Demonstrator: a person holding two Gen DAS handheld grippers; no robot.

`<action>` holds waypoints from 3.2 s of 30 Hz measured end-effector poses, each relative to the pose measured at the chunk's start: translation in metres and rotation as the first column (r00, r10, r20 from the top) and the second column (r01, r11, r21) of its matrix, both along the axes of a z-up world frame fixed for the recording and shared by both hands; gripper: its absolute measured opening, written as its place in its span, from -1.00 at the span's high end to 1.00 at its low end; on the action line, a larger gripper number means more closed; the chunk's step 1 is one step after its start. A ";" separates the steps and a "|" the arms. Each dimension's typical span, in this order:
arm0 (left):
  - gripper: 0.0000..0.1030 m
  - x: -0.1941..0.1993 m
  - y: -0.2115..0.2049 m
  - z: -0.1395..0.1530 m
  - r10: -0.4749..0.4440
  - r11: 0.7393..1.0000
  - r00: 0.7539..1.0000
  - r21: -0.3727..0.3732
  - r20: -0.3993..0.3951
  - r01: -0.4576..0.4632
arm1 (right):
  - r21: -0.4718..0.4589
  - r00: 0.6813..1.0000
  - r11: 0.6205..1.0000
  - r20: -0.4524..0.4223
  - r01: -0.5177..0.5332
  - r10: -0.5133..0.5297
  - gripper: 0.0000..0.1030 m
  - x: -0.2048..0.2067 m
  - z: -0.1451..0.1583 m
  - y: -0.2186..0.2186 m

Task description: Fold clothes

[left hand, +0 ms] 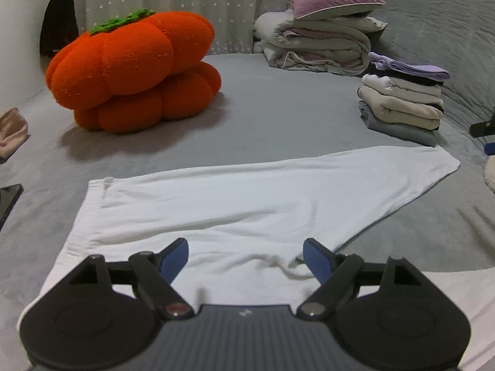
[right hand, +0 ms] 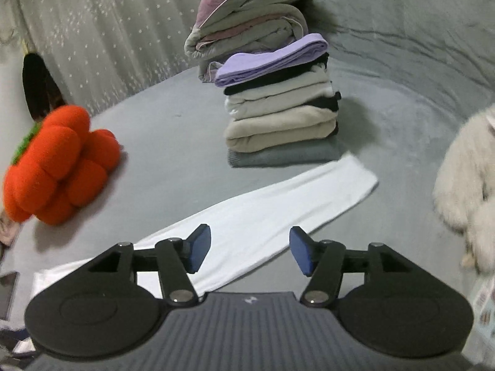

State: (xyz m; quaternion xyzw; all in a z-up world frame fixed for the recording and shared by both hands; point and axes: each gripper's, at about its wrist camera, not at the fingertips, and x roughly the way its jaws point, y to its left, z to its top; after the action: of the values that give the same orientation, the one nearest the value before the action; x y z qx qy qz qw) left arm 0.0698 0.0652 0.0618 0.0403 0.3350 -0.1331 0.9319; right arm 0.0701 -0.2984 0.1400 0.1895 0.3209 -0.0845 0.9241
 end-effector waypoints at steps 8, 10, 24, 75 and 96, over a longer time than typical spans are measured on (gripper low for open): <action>-0.60 0.000 0.022 0.002 0.079 0.996 0.997 -0.031 0.010 -0.079 | 0.088 0.999 0.995 0.008 -0.035 0.034 -0.38 0.000 0.013 0.039; -0.60 0.002 0.026 0.002 0.111 0.993 0.994 -0.042 0.016 -0.111 | 0.117 0.999 0.992 0.014 -0.050 0.049 -0.40 0.008 0.005 0.050; -0.38 0.004 0.050 -0.004 0.201 0.979 0.979 -0.038 0.044 -0.199 | 0.152 0.969 0.962 -0.072 -0.225 0.238 -0.40 0.089 -0.054 0.135; 0.48 0.012 0.125 -0.030 0.431 0.901 0.902 -0.050 0.005 -0.430 | -0.104 0.734 0.726 -0.099 -0.680 0.672 -0.57 0.140 -0.089 0.266; 0.48 0.019 0.146 -0.034 0.466 0.881 0.883 -0.063 -0.049 -0.469 | -0.260 0.709 0.662 -0.180 -0.703 0.682 -0.66 0.191 -0.115 0.308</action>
State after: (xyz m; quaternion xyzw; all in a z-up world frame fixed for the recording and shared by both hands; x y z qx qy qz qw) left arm 0.0885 0.2110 0.0277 -0.0780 0.3446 0.0826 0.9319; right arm 0.2610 0.0097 0.0249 -0.0969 0.3820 0.2176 0.8929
